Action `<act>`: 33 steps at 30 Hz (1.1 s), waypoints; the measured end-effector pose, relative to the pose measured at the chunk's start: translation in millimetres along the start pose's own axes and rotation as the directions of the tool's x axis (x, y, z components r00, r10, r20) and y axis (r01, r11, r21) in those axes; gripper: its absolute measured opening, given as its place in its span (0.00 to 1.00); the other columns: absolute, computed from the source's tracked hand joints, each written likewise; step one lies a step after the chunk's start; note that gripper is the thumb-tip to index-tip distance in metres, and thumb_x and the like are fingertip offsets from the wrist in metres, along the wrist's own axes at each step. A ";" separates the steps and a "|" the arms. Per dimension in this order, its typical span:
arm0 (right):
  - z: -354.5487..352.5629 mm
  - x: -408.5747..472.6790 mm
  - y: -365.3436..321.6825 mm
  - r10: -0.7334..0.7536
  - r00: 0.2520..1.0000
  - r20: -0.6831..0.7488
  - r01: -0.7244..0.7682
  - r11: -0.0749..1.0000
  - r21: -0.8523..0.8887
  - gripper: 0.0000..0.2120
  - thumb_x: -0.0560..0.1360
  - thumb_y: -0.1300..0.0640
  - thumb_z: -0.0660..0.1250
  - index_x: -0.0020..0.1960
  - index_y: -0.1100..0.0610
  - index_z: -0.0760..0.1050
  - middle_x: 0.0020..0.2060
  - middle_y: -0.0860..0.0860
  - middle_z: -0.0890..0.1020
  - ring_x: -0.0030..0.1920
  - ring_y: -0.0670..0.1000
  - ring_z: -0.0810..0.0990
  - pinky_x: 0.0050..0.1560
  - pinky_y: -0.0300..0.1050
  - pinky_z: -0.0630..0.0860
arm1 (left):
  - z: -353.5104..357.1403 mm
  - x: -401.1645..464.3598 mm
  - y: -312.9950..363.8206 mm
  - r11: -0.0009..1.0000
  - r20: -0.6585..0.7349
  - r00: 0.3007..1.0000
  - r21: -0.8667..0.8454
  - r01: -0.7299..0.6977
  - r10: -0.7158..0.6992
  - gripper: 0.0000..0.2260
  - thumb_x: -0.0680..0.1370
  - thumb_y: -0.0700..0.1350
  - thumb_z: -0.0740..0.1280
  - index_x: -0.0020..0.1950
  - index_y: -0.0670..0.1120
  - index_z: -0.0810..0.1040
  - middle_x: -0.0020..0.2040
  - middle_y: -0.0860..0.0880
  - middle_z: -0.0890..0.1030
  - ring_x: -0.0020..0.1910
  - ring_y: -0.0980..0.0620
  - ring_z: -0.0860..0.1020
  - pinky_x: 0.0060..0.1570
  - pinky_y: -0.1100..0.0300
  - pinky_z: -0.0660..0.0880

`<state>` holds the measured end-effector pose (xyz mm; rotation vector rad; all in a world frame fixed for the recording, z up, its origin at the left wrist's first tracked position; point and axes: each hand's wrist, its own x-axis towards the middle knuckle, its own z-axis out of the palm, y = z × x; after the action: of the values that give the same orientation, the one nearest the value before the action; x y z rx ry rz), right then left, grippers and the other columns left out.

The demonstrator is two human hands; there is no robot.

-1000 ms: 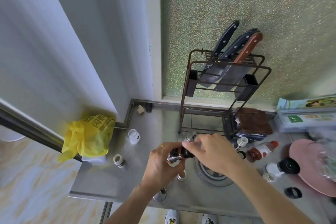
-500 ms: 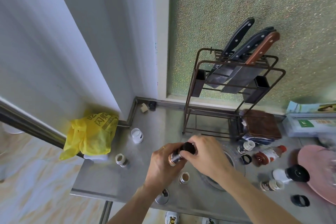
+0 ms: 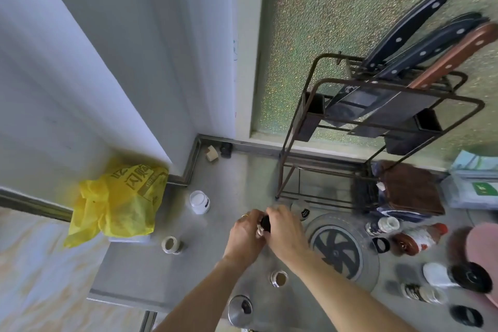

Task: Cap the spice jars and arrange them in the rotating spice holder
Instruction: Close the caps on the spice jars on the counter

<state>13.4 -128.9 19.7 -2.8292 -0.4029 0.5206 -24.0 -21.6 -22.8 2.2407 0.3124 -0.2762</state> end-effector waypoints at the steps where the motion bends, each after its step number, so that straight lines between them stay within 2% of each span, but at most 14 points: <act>1: 4.2 1.3 2.1 0.009 1.000 0.018 -0.009 1.000 -0.006 0.12 0.77 0.60 0.69 0.60 0.54 0.75 0.54 0.54 0.77 0.55 0.58 0.82 0.52 0.50 0.78 | 2.1 1.3 -3.2 1.000 0.027 1.000 -0.007 0.009 -0.009 0.16 0.72 0.36 0.70 0.59 0.45 0.79 0.53 0.47 0.84 0.53 0.46 0.82 0.54 0.50 0.79; 4: 13.2 2.6 7.4 0.019 0.999 0.047 -0.019 1.000 -0.004 0.10 0.78 0.58 0.68 0.59 0.53 0.74 0.53 0.53 0.76 0.54 0.57 0.82 0.49 0.48 0.77 | 2.5 0.4 -8.7 0.999 0.081 0.996 -0.012 0.030 -0.029 0.20 0.72 0.33 0.65 0.62 0.46 0.78 0.56 0.47 0.84 0.56 0.46 0.82 0.57 0.51 0.79; 7: 14.8 0.4 10.0 -0.001 0.997 0.076 0.002 1.000 -0.006 0.17 0.76 0.50 0.71 0.61 0.51 0.71 0.54 0.51 0.77 0.54 0.54 0.82 0.50 0.45 0.79 | -5.1 -4.5 -13.8 0.999 0.060 0.997 -0.008 0.044 -0.044 0.25 0.71 0.29 0.60 0.66 0.45 0.77 0.60 0.47 0.82 0.59 0.48 0.81 0.59 0.52 0.78; 9: 9.1 -2.3 8.7 -0.008 0.998 0.057 0.012 0.997 -0.081 0.23 0.75 0.44 0.72 0.64 0.51 0.70 0.56 0.51 0.78 0.54 0.53 0.82 0.49 0.46 0.81 | -17.0 -7.2 -17.5 0.999 -0.036 0.998 0.020 0.049 -0.049 0.27 0.71 0.27 0.60 0.67 0.45 0.77 0.62 0.47 0.81 0.59 0.48 0.81 0.58 0.54 0.78; 11: -1.8 0.6 1.1 -0.054 0.998 -0.010 0.052 0.988 -0.148 0.24 0.74 0.42 0.71 0.64 0.52 0.70 0.55 0.51 0.78 0.53 0.53 0.82 0.47 0.46 0.82 | -34.7 -5.5 -22.6 0.997 -0.211 0.977 0.072 0.031 -0.015 0.26 0.70 0.27 0.63 0.65 0.44 0.79 0.61 0.47 0.81 0.57 0.46 0.80 0.55 0.56 0.78; 14: -20.0 28.6 -23.8 -0.203 0.975 -0.090 0.190 0.972 -0.139 0.21 0.76 0.47 0.69 0.65 0.53 0.70 0.56 0.52 0.77 0.54 0.54 0.80 0.48 0.48 0.82 | -65.6 5.9 -33.0 0.985 -0.401 0.915 0.171 0.029 0.042 0.21 0.69 0.31 0.70 0.60 0.45 0.81 0.59 0.46 0.80 0.57 0.42 0.78 0.55 0.52 0.78; 17: -25.0 80.1 -57.2 -0.340 0.938 -0.070 0.321 0.927 -0.192 0.22 0.76 0.54 0.70 0.67 0.53 0.66 0.58 0.52 0.74 0.56 0.56 0.77 0.50 0.50 0.80 | -91.9 22.2 -44.2 0.949 -0.348 0.936 0.277 0.153 -0.049 0.24 0.71 0.43 0.74 0.67 0.51 0.76 0.69 0.47 0.73 0.64 0.42 0.73 0.58 0.49 0.77; 19: -17.7 117.5 -77.1 -0.406 0.913 -0.024 0.387 0.885 -0.259 0.27 0.74 0.61 0.70 0.70 0.55 0.64 0.64 0.55 0.72 0.60 0.58 0.75 0.55 0.52 0.78 | -101.2 34.0 -53.0 0.920 -0.265 0.958 0.335 0.201 -0.113 0.28 0.73 0.51 0.73 0.71 0.57 0.69 0.74 0.48 0.66 0.70 0.44 0.68 0.60 0.49 0.76; 22: -1.1 168.2 -102.8 -0.484 0.875 0.025 0.459 0.813 -0.359 0.35 0.71 0.67 0.70 0.75 0.59 0.60 0.74 0.59 0.64 0.70 0.62 0.68 0.63 0.55 0.74 | -106.0 50.3 -67.6 0.878 -0.155 0.975 0.429 0.214 -0.162 0.31 0.72 0.55 0.74 0.72 0.59 0.64 0.77 0.49 0.61 0.73 0.46 0.65 0.61 0.49 0.77; 24: 11.3 196.3 -115.9 -0.512 0.857 0.054 0.486 0.770 -0.413 0.35 0.71 0.68 0.69 0.75 0.62 0.60 0.76 0.62 0.61 0.73 0.64 0.64 0.66 0.57 0.71 | -104.9 59.3 -79.2 0.846 -0.077 0.978 0.491 0.208 -0.195 0.30 0.73 0.54 0.74 0.72 0.57 0.65 0.77 0.48 0.60 0.73 0.45 0.66 0.60 0.49 0.78; 26: 23.8 218.5 -124.6 -0.517 0.853 0.074 0.492 0.749 -0.443 0.34 0.70 0.69 0.70 0.74 0.63 0.62 0.75 0.63 0.63 0.71 0.65 0.66 0.65 0.58 0.72 | -102.3 66.0 -90.2 0.828 -0.052 0.976 0.521 0.208 -0.212 0.26 0.74 0.49 0.74 0.68 0.54 0.68 0.74 0.48 0.65 0.69 0.45 0.70 0.56 0.50 0.79; 30: 43.0 239.4 -132.3 -0.528 0.842 0.112 0.515 0.724 -0.458 0.24 0.71 0.71 0.68 0.66 0.66 0.69 0.62 0.62 0.75 0.62 0.64 0.72 0.58 0.56 0.75 | -100.8 71.5 -99.3 0.805 -0.063 0.982 0.566 0.181 -0.177 0.17 0.75 0.40 0.70 0.61 0.51 0.70 0.60 0.48 0.74 0.55 0.45 0.78 0.47 0.52 0.79; 33: 49.5 245.0 -133.2 -0.552 0.829 0.092 0.517 0.694 -0.501 0.19 0.72 0.72 0.64 0.63 0.65 0.72 0.57 0.61 0.77 0.60 0.64 0.73 0.56 0.54 0.75 | -99.1 70.5 -100.8 0.827 -0.094 0.983 0.532 0.182 -0.156 0.16 0.75 0.36 0.68 0.59 0.50 0.72 0.58 0.49 0.75 0.53 0.46 0.79 0.45 0.54 0.76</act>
<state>185.0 80.0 -64.7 -2.9529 -1.5005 0.2052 20.0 126.7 -54.4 2.7861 0.5114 -0.4528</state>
